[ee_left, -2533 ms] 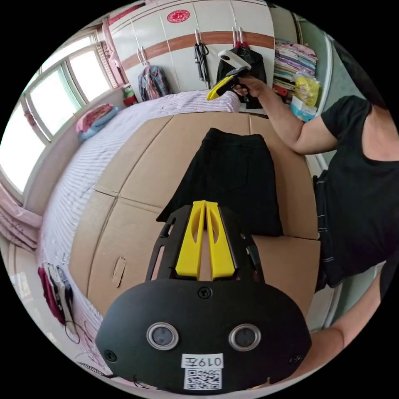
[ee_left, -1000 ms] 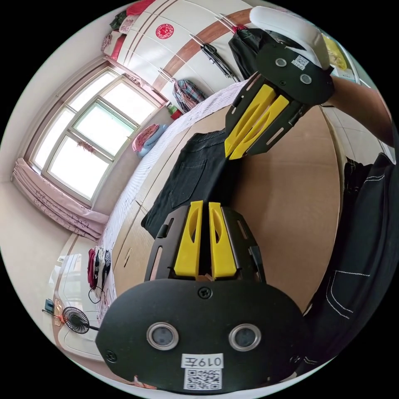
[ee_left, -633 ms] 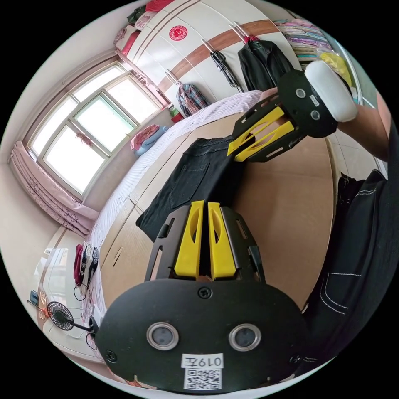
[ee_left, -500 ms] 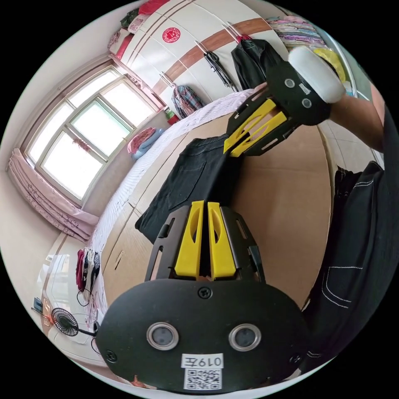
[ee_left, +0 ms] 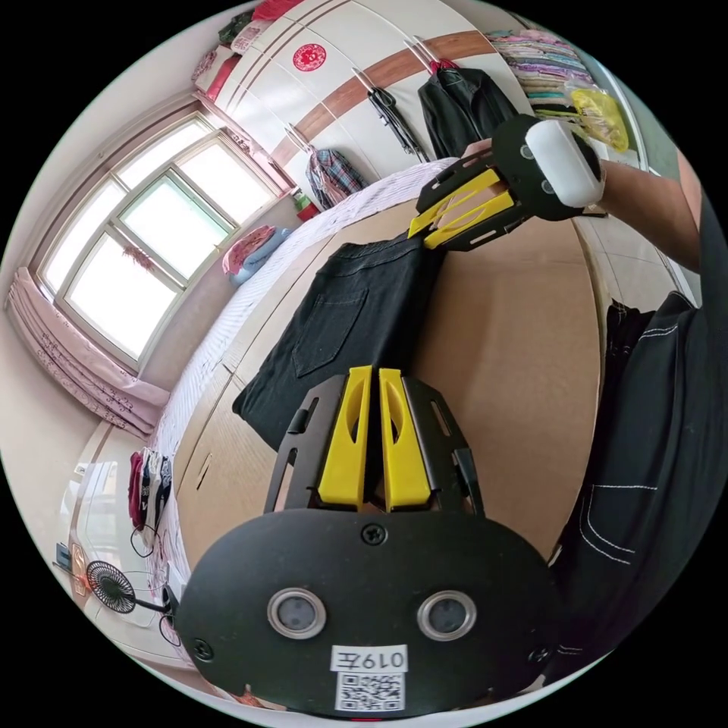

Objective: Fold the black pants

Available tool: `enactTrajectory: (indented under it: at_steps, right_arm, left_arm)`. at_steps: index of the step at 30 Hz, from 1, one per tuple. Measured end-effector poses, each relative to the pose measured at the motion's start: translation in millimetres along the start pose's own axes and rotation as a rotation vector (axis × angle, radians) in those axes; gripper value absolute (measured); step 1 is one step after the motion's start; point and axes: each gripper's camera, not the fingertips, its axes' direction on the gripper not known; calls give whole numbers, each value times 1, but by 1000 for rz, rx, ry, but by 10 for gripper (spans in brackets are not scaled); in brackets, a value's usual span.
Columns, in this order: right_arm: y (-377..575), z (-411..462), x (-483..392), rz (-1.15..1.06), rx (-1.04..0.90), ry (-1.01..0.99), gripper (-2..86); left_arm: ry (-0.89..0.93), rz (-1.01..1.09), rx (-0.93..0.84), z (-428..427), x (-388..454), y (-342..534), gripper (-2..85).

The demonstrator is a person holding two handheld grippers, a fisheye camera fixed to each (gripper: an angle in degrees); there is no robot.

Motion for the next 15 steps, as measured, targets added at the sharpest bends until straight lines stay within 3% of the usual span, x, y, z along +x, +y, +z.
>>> enactTrajectory:
  at_steps: [5, 11, 15]
  right_arm:
    - [1, 9, 12, 28, 0, -107, 32]
    - [11, 9, 14, 40, 17, -78, 45]
    - [33, -1, 36, 150, 40, -161, 61]
  left_arm:
    - [15, -21, 0, 4, -2, -6, 11]
    - [54, -9, 25, -8, 0, -13, 18]
    - [80, -257, 152, -44, -35, 12, 39]
